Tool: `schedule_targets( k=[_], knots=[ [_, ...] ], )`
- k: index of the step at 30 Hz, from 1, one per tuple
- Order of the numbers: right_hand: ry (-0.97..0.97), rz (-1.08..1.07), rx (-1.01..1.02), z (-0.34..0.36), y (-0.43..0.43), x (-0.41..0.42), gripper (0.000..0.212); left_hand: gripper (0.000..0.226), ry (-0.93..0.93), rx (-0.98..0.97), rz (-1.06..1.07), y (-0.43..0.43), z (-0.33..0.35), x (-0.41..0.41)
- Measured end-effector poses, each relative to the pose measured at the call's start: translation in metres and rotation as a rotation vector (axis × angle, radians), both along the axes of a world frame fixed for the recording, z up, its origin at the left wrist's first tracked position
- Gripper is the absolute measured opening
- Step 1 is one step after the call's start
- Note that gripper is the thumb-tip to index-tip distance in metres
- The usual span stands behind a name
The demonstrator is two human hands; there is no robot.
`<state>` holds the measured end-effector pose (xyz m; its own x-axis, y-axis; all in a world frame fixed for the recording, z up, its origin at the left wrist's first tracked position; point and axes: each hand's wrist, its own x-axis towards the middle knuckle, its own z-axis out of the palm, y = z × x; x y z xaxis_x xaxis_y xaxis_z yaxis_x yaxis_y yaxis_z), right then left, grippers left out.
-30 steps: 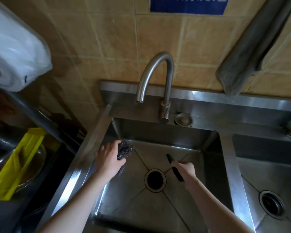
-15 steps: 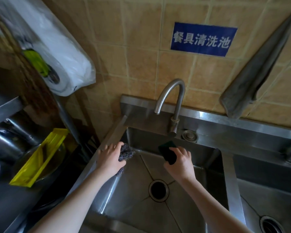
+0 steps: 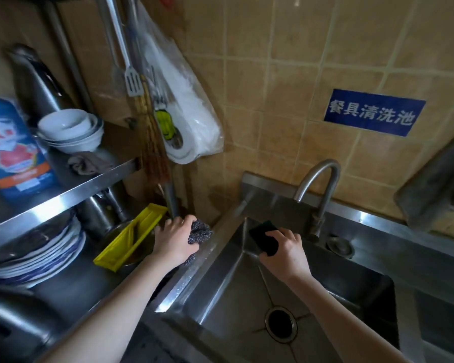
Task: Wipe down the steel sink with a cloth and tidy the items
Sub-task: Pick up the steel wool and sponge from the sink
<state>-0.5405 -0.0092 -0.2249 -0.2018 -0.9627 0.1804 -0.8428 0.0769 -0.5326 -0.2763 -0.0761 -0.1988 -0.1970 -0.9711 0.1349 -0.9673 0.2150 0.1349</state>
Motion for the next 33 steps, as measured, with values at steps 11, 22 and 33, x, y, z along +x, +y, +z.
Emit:
schedule_targets(
  k=[11, 22, 33],
  knots=[
    [-0.042, 0.301, 0.014, 0.047, -0.031, 0.112, 0.05, 0.062, 0.028, -0.033, 0.257, 0.041, 0.05, 0.135],
    [-0.078, 0.526, -0.024, 0.095, -0.028, 0.259, 0.05, 0.055, 0.046, -0.043, 0.599, 0.109, 0.095, 0.279],
    [-0.084, 0.704, -0.059, 0.12, -0.028, 0.404, 0.046, 0.064, 0.027, -0.021, 0.818, 0.167, 0.131, 0.397]
  ],
)
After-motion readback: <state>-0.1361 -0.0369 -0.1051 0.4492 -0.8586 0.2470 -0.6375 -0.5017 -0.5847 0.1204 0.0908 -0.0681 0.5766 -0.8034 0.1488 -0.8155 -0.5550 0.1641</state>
